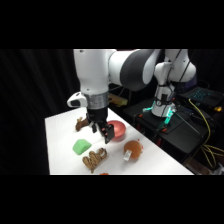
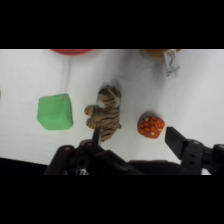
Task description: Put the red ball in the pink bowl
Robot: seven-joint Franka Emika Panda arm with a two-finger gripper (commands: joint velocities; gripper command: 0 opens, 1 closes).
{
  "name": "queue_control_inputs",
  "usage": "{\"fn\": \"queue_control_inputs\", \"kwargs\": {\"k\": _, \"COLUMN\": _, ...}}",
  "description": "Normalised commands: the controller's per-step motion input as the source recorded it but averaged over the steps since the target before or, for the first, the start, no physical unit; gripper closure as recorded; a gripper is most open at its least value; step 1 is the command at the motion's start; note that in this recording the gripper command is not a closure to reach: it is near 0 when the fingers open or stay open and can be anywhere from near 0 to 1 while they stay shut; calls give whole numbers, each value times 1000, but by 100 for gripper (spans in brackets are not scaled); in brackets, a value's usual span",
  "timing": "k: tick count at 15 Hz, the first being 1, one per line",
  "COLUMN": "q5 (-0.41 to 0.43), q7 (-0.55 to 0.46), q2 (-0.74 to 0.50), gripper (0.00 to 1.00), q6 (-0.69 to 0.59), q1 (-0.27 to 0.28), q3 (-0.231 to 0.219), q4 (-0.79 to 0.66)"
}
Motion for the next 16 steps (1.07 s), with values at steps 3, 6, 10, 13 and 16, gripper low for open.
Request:
{"fn": "queue_control_inputs", "kwargs": {"k": 3, "q5": -98, "q7": 64, "q2": 376, "gripper": 0, "q6": 52, "q1": 106, "q3": 35, "q4": 445}}
{"fn": "queue_control_inputs", "kwargs": {"k": 6, "q5": -52, "q7": 49, "q2": 296, "gripper": 0, "q6": 54, "q1": 116, "q3": 70, "q4": 317}}
{"fn": "queue_control_inputs", "kwargs": {"k": 10, "q5": -52, "q7": -21, "q2": 237, "gripper": 0, "q6": 93, "q1": 92, "q3": 67, "q4": 218}}
{"fn": "queue_control_inputs", "kwargs": {"k": 13, "q5": -108, "q7": -165, "q2": 293, "gripper": 0, "q6": 196, "q1": 12, "q3": 24, "q4": 216}}
{"fn": "queue_control_inputs", "kwargs": {"k": 16, "q5": -83, "q7": -217, "q2": 332, "gripper": 0, "q6": 183, "q1": -41, "q3": 24, "q4": 289}}
